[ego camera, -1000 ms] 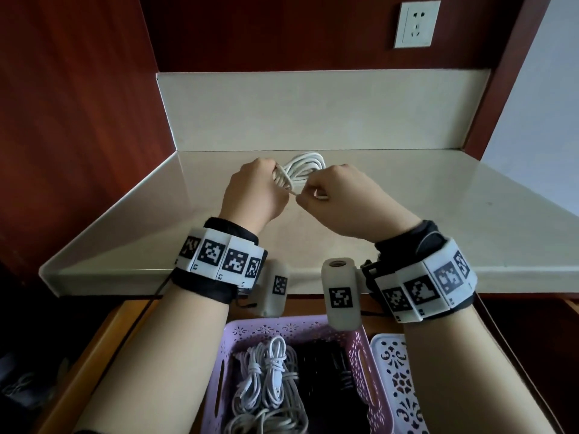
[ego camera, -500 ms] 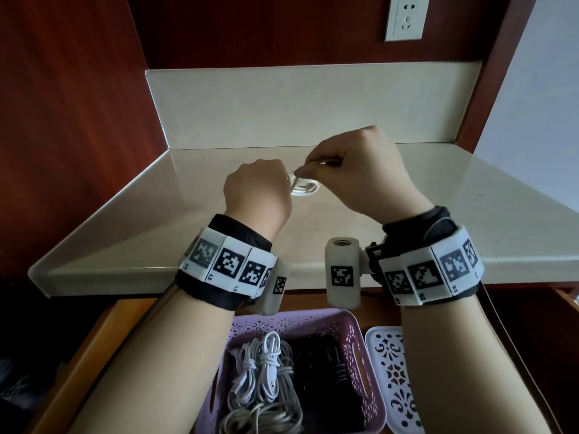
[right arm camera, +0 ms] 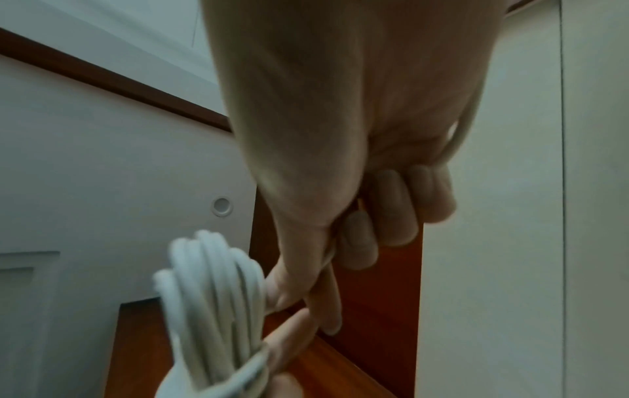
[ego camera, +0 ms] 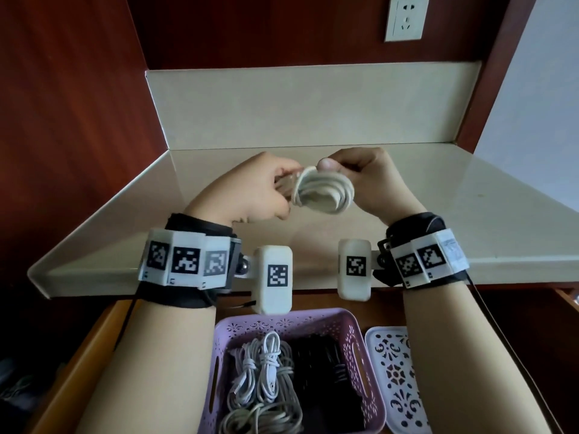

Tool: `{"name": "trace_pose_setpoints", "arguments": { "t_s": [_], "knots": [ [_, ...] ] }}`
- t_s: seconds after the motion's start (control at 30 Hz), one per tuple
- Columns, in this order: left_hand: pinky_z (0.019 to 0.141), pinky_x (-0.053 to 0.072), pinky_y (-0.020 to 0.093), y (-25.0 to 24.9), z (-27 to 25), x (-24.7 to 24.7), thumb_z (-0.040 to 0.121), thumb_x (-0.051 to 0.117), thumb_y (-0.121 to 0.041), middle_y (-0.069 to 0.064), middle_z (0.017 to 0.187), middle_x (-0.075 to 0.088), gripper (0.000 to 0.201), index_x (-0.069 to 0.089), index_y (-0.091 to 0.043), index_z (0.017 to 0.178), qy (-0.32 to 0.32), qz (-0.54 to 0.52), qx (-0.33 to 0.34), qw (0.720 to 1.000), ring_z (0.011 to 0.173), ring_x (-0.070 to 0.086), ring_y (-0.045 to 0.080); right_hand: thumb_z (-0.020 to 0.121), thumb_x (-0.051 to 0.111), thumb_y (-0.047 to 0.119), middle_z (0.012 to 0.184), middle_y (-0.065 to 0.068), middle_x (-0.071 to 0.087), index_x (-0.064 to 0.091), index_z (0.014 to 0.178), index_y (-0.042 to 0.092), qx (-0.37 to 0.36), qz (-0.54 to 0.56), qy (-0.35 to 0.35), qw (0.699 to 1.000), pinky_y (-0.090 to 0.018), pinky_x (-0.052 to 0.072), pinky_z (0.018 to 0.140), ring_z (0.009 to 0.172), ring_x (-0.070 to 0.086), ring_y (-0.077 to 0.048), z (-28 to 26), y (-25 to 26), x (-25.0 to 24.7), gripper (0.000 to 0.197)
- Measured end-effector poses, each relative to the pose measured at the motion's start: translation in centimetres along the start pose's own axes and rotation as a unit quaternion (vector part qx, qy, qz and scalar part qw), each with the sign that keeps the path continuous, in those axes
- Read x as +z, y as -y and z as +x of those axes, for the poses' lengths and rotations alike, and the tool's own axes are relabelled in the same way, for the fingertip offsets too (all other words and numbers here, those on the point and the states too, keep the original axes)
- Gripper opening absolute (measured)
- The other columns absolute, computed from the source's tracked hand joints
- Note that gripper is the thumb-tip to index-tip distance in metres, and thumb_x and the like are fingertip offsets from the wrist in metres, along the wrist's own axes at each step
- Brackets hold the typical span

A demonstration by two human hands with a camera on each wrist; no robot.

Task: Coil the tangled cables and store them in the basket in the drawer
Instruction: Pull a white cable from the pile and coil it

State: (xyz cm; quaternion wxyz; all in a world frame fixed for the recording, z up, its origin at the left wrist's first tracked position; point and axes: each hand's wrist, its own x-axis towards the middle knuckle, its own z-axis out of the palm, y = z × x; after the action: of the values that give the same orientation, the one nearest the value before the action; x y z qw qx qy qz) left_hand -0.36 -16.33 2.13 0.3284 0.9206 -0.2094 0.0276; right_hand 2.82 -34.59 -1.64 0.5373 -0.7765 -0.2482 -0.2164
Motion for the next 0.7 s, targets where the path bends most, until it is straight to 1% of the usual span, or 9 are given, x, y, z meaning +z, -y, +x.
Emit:
{"name": "trace_pose_setpoints", "arguments": {
  "t_s": [0.07,0.2,0.3,0.37,0.43,0.5,0.53,0.6,0.7],
  "knots": [
    [0.062,0.040,0.025,0.1,-0.1,-0.1,0.063,0.069,0.013,-0.009,0.075,0.063,0.047,0.066,-0.029,0.085,-0.066,-0.121,-0.025,0.990,0.071,0.054,0.013,0.088,0.060,0.002,0.047,0.016,0.051,0.064,0.063,0.021,0.004,0.005,0.031,0.999,-0.011,0.034,0.053,0.047,0.042,0.001,0.0,-0.1,0.7,0.032],
    [0.042,0.023,0.018,0.0,0.2,-0.3,0.063,0.058,0.021,-0.009,0.050,0.052,0.035,0.055,-0.014,0.067,-0.123,-0.305,-0.061,0.942,0.055,0.044,0.016,0.097,0.049,0.019,0.050,0.013,0.038,0.067,0.084,0.024,0.067,0.059,0.140,0.986,-0.014,0.030,0.046,0.047,0.032,-0.005,-0.3,0.6,2.1,0.022],
    [0.042,0.017,0.018,0.9,0.8,-0.8,0.061,0.056,0.020,-0.005,0.048,0.040,0.034,0.049,-0.013,0.059,-0.182,-0.326,-0.109,0.921,0.047,0.030,0.015,0.100,0.045,0.021,0.059,0.007,0.036,0.066,0.097,0.023,0.070,-0.055,0.176,0.980,-0.017,0.033,0.051,0.052,0.034,-0.007,-0.4,2.0,2.1,0.022],
    [0.045,0.023,0.019,1.5,1.4,-1.0,0.060,0.060,0.014,-0.004,0.056,0.042,0.031,0.059,-0.016,0.066,-0.225,-0.262,-0.121,0.931,0.052,0.035,0.018,0.100,0.044,0.024,0.060,0.003,0.039,0.066,0.097,0.020,0.057,-0.150,0.183,0.970,-0.020,0.032,0.052,0.051,0.035,-0.007,-0.4,3.1,2.1,0.023],
    [0.053,0.034,0.021,1.6,1.6,-0.8,0.066,0.061,0.006,-0.004,0.071,0.055,0.037,0.069,-0.021,0.092,-0.248,-0.141,-0.118,0.951,0.070,0.050,0.022,0.098,0.045,0.024,0.055,0.008,0.043,0.068,0.091,0.015,0.035,-0.226,0.175,0.958,-0.017,0.029,0.047,0.046,0.038,-0.005,-0.4,4.2,2.0,0.025],
    [0.069,0.040,0.023,1.8,1.4,-0.5,0.076,0.056,-0.001,0.001,0.096,0.067,0.045,0.066,-0.024,0.114,-0.275,-0.010,-0.103,0.956,0.093,0.058,0.026,0.096,0.048,0.022,0.053,0.008,0.045,0.068,0.084,0.011,0.011,-0.264,0.168,0.950,-0.015,0.032,0.047,0.046,0.043,0.000,-0.6,5.3,1.7,0.025],
    [0.073,0.040,0.026,1.7,1.4,-0.5,0.080,0.053,-0.004,0.004,0.103,0.068,0.043,0.065,-0.024,0.116,-0.292,0.052,-0.093,0.951,0.096,0.059,0.027,0.094,0.050,0.021,0.053,0.008,0.045,0.067,0.081,0.010,0.000,-0.271,0.166,0.948,-0.015,0.032,0.048,0.048,0.043,0.002,-0.8,5.7,1.5,0.024],
    [0.068,0.037,0.029,1.5,1.3,0.0,0.086,0.047,-0.007,0.006,0.096,0.067,0.030,0.065,-0.021,0.106,-0.301,0.161,-0.067,0.938,0.087,0.057,0.028,0.092,0.053,0.020,0.052,0.009,0.044,0.066,0.078,0.009,-0.027,-0.279,0.156,0.947,-0.017,0.030,0.047,0.049,0.044,0.002,-0.9,6.2,1.3,0.022],
    [0.066,0.033,0.029,0.9,1.6,1.4,0.090,0.043,-0.008,-0.001,0.076,0.050,0.023,0.056,-0.026,0.085,-0.221,0.274,-0.009,0.936,0.080,0.054,0.027,0.092,0.055,0.021,0.055,0.015,0.047,0.069,0.080,0.012,-0.061,-0.283,0.091,0.953,-0.025,0.033,0.053,0.051,0.043,-0.002,-0.5,5.5,1.1,0.020]
  ]
}}
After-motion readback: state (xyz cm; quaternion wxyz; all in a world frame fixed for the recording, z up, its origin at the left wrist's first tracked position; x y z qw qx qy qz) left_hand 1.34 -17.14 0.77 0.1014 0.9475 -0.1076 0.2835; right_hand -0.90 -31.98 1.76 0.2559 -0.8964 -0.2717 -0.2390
